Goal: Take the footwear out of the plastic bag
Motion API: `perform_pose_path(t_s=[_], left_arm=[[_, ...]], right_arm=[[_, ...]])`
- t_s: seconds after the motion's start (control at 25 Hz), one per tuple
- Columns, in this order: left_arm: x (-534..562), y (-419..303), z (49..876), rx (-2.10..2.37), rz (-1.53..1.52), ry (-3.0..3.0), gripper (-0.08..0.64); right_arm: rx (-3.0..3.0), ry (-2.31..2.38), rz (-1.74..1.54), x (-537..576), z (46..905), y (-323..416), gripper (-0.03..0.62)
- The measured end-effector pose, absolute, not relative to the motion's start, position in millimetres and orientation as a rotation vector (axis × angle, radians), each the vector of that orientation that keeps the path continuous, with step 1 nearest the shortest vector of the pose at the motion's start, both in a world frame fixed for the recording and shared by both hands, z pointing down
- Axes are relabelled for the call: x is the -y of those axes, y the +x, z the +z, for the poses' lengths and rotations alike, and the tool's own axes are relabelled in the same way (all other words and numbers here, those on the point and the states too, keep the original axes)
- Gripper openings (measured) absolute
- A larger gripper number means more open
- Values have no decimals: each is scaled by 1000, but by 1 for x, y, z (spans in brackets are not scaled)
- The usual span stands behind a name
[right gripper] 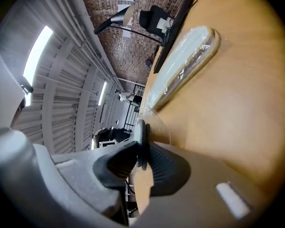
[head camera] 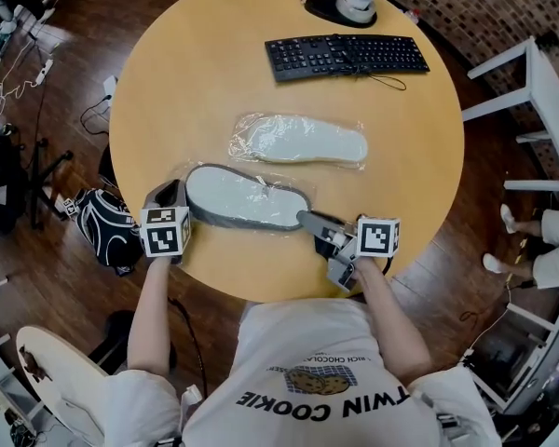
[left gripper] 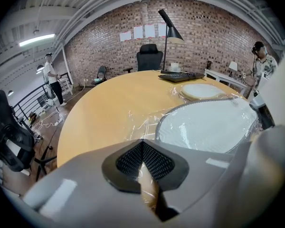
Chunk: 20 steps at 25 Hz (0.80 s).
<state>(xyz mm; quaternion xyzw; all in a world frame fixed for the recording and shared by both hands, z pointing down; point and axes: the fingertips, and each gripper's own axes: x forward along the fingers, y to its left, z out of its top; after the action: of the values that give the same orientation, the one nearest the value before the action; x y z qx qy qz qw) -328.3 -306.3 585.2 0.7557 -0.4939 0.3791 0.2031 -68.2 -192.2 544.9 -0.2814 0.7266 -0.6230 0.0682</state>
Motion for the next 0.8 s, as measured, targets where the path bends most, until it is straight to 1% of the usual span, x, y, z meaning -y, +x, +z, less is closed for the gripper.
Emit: perform_pose_path(t_s=[0.36, 0.8], left_arm=[[307, -329, 586, 1407, 1065, 2104, 2], [304, -331, 586, 1418, 1074, 2101, 2]], right_arm=[[-2197, -875, -1791, 176, 527, -20, 67], [-2202, -893, -1764, 158, 523, 11, 66]])
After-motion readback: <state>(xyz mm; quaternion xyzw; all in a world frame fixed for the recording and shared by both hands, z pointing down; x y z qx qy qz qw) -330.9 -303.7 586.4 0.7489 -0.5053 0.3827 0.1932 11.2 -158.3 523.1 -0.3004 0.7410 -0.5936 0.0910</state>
